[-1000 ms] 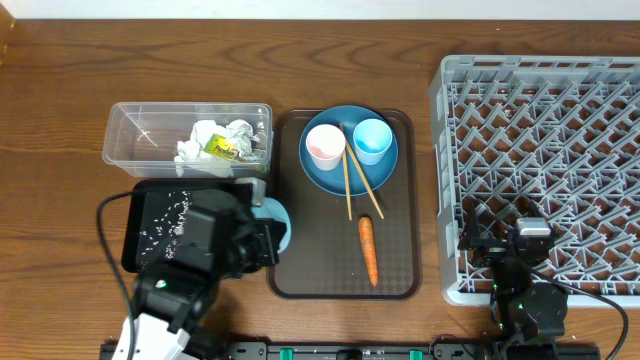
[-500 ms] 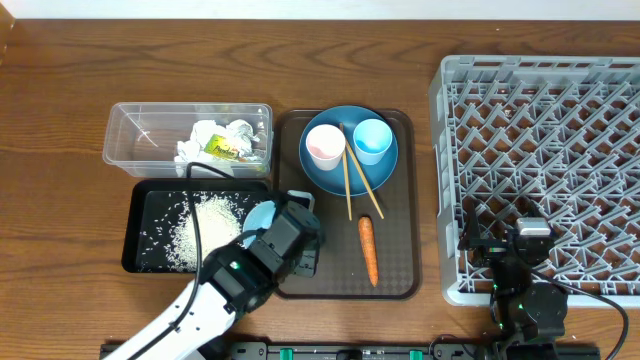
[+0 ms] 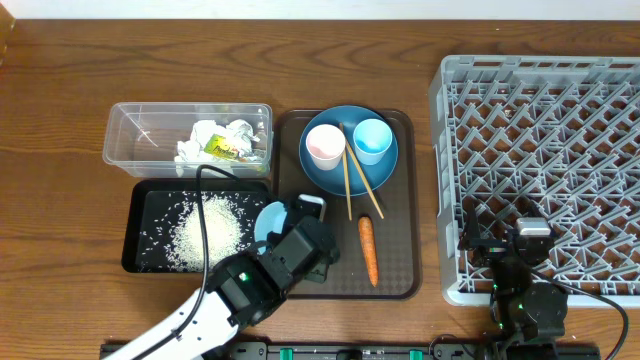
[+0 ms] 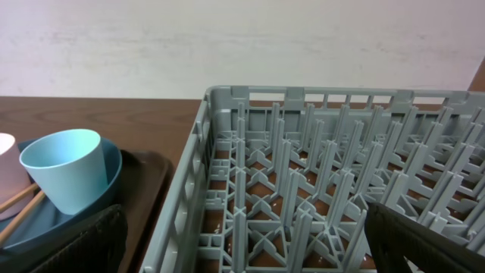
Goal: Sort waste into correct bins and load items into the dishwasher rack
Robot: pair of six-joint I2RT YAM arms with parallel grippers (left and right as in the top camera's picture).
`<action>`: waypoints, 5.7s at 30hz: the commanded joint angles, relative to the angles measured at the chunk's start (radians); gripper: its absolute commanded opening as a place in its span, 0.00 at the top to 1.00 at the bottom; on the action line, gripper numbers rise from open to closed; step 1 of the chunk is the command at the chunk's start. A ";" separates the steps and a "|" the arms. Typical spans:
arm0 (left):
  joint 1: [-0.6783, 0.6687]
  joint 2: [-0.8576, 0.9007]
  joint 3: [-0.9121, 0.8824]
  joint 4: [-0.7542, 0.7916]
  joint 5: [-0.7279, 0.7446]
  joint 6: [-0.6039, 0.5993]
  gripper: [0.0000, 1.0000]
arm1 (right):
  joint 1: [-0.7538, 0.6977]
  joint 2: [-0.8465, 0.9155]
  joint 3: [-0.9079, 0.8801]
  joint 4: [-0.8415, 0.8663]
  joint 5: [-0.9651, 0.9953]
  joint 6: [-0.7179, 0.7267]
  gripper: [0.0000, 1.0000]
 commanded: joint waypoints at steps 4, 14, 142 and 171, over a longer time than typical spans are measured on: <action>-0.055 0.003 0.011 0.000 -0.026 -0.035 0.94 | -0.013 -0.001 -0.001 -0.004 0.000 -0.008 0.01; -0.118 0.146 0.010 0.025 -0.026 -0.072 0.94 | -0.013 -0.001 -0.001 -0.004 0.000 -0.008 0.01; 0.206 0.827 0.636 -0.150 0.193 0.000 0.68 | -0.013 -0.001 -0.001 -0.004 0.000 -0.008 0.01; 0.417 0.517 0.672 -0.328 0.193 0.044 0.39 | -0.013 -0.001 -0.001 -0.004 0.000 -0.008 0.01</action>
